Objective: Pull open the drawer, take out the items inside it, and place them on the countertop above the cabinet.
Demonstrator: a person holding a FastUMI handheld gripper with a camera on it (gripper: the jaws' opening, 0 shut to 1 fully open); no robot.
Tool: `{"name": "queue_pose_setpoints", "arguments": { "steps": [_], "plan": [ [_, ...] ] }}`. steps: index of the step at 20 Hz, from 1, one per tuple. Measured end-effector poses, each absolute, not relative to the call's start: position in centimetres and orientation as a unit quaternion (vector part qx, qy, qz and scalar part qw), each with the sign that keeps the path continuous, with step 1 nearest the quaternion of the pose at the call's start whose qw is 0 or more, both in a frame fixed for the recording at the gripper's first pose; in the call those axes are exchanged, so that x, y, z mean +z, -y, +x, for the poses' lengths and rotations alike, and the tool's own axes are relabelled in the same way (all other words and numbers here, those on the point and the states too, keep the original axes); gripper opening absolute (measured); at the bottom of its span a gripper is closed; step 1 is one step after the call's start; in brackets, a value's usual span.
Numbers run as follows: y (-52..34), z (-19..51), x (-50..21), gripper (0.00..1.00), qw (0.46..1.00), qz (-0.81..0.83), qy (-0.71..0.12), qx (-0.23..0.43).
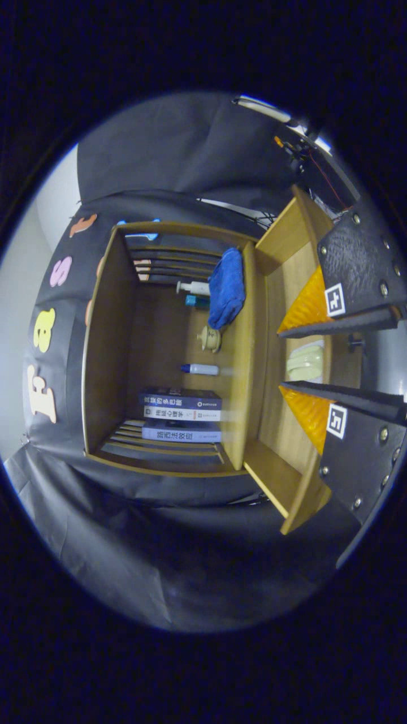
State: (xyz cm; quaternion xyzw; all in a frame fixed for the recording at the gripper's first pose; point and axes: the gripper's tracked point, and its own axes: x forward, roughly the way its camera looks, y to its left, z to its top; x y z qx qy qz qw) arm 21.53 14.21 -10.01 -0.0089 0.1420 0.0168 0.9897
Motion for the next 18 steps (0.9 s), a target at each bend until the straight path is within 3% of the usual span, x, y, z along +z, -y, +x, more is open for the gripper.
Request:
{"name": "queue_pose_setpoints", "arguments": {
  "steps": [7, 10, 18],
  "plan": [
    [-13.4, 29.2, -15.5, 0.42, 0.948, -0.003, -0.319, -0.021],
    [-13.8, 30.2, -19.6, 0.42, 0.92, -0.004, -0.391, -0.006],
    [-14.5, 31.2, -25.9, 0.42, 0.883, -0.013, -0.469, 0.011]
  ]
}}
